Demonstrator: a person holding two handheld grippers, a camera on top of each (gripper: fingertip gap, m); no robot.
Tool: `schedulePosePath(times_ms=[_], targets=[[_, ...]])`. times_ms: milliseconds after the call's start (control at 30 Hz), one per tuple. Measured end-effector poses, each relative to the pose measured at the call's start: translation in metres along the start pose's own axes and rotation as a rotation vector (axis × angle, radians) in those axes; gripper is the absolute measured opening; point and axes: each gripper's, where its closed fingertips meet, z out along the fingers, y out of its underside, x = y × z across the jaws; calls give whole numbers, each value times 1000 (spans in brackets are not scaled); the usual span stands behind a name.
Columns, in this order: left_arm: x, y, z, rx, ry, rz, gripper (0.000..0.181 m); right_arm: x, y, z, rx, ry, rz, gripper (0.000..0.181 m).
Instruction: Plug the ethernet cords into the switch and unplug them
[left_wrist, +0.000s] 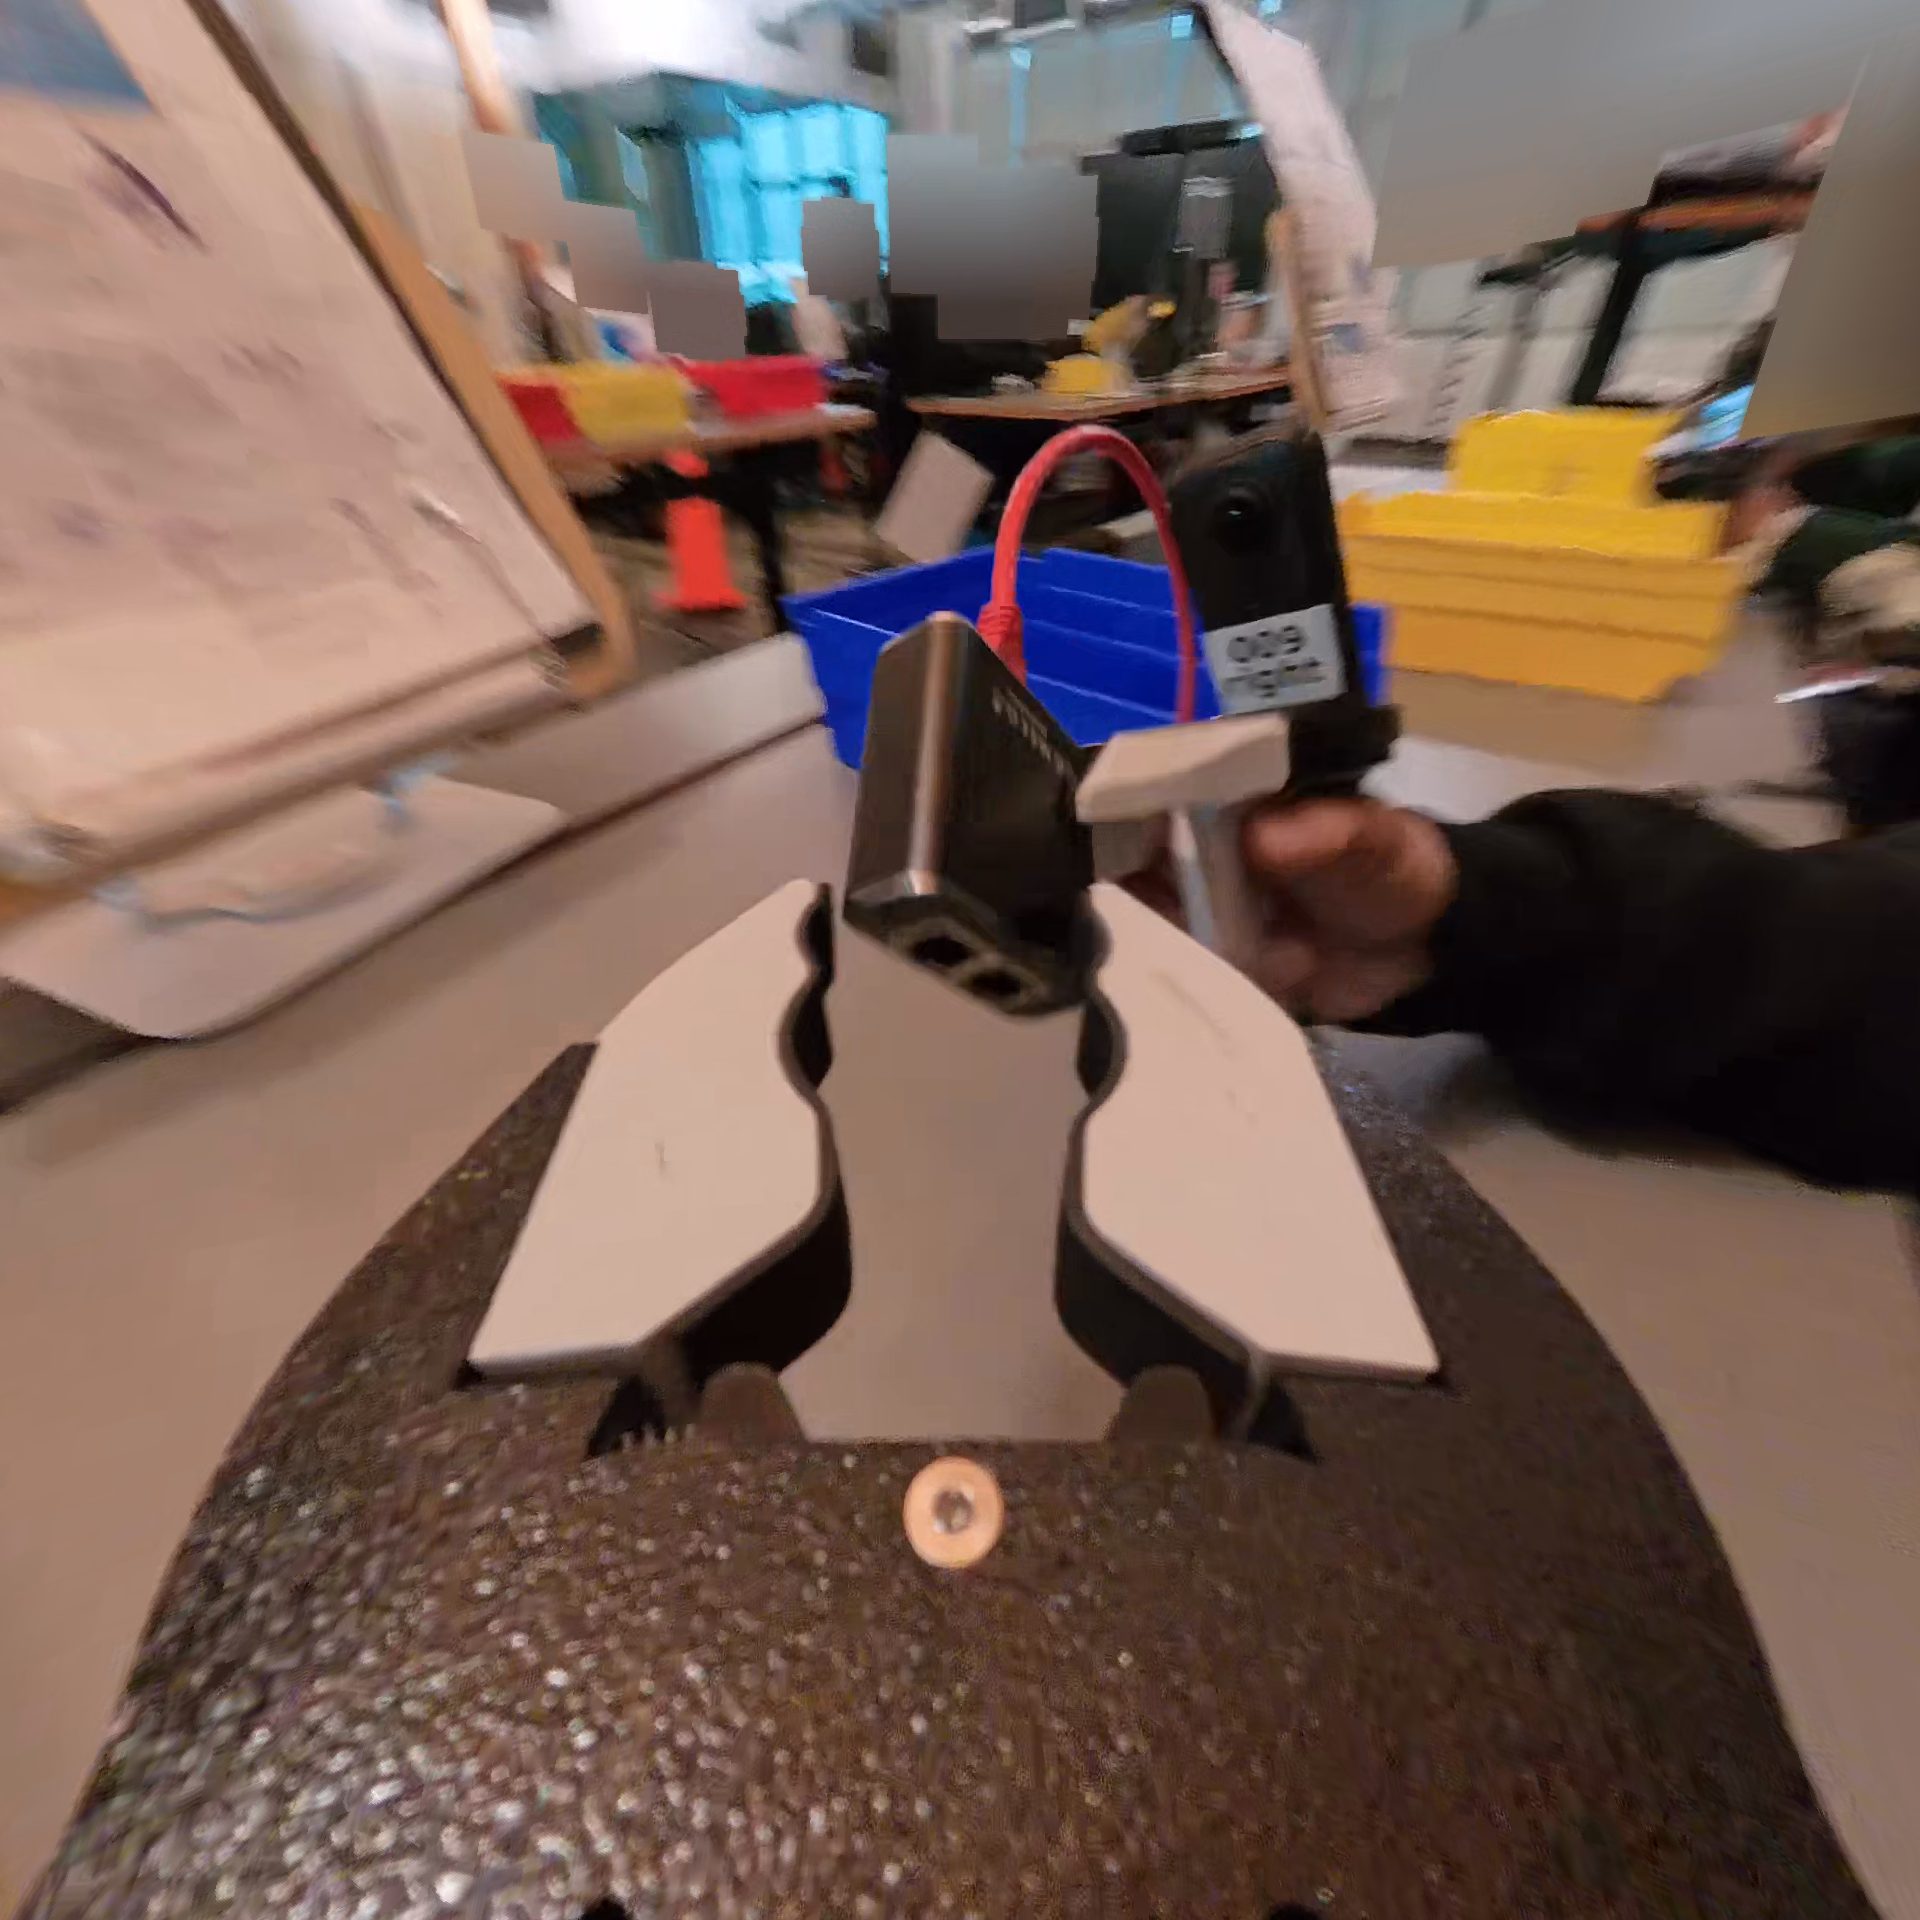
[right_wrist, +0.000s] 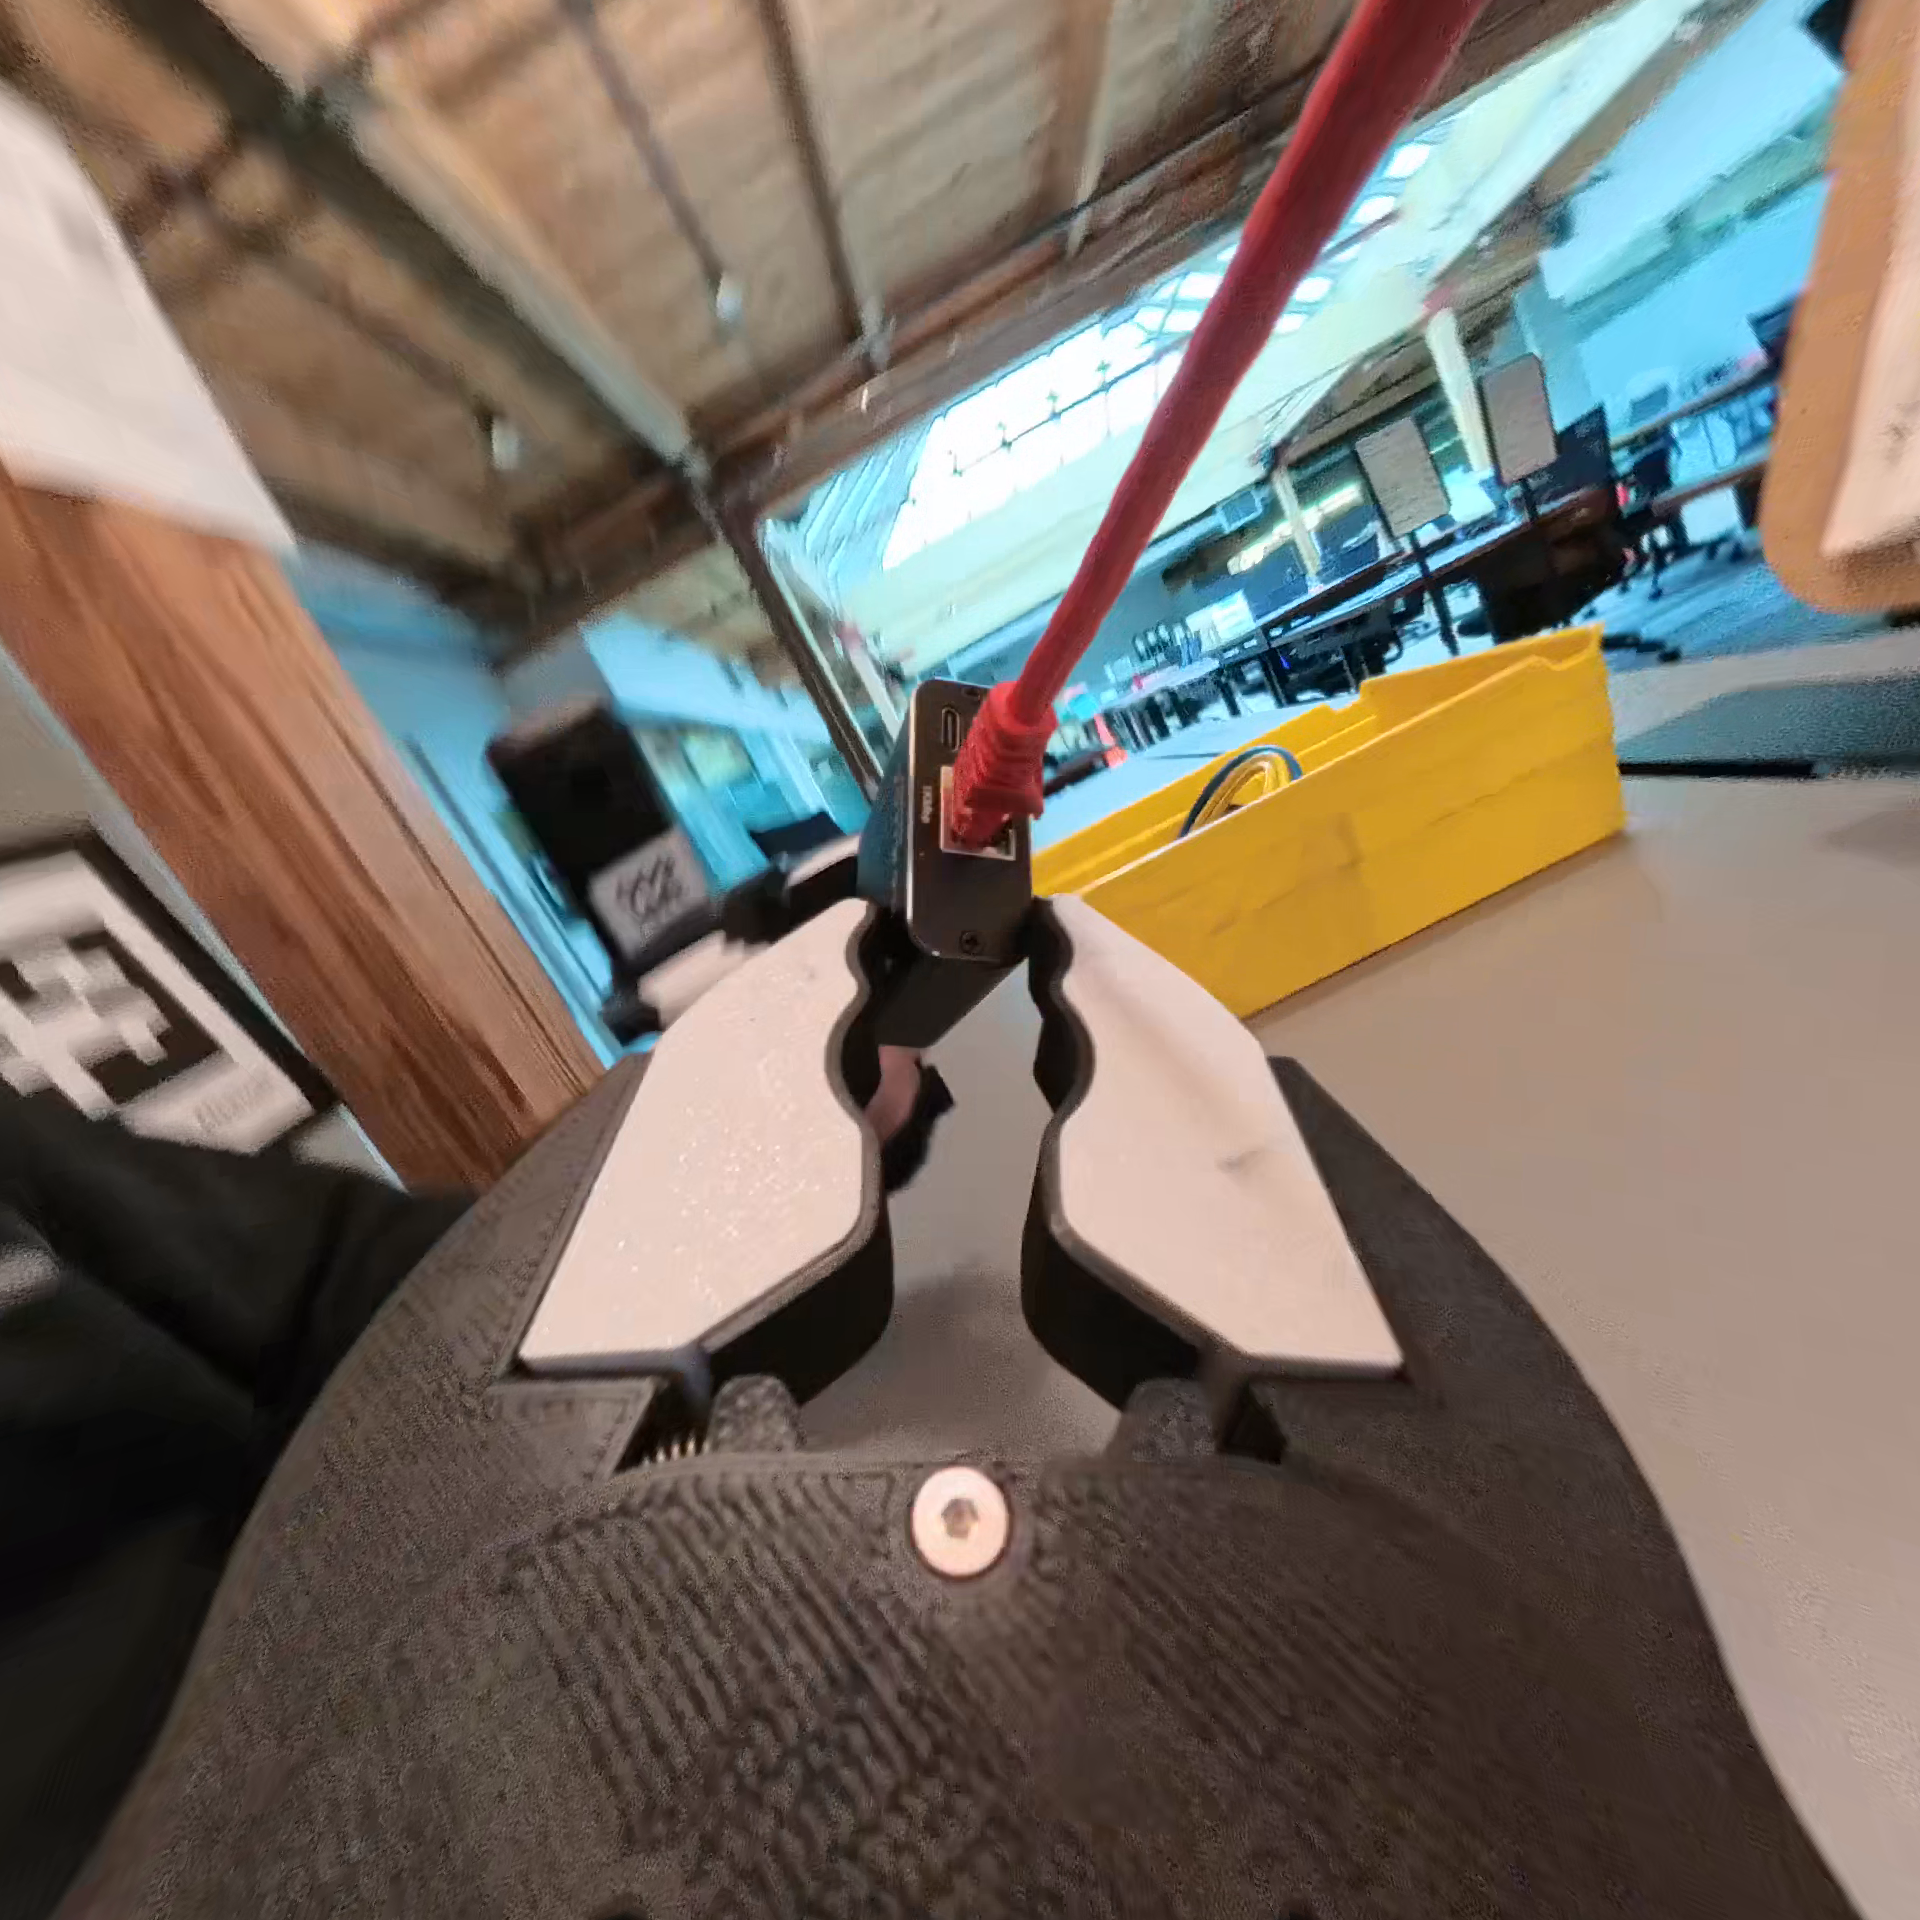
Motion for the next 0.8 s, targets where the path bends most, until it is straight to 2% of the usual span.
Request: schedulePosePath(times_ms=[67,167,267,367,433,467,600,667,800], targets=[[-7,1,-3,4,-140,216,64,8,-5,-4,50,0,169,25],[-3,4,-2,-21,-269,538,80,11,3,-2,30,-12,271,25],[0,7,6,-45,-315,683,81,0,14,5,-16,-66,287,25],[-7,9,13,-48,-341,652,85,-11,18,11,-37,-113,275,25],[-11,2,10,-10,-366,647,71,-14,19,11,-45,-126,272,26],[-10,1,10,-1,-348,643,71,-13,19,11,-48,-121,264,25],[-18,15,14,-106,-316,606,69,-2,23,9,-76,-43,84,27],[-26,20,15,-101,-275,456,69,2,29,8,-127,17,-119,47],[-71,27,7,-70,-249,52,68,3,54,12,-336,107,-559,87]])
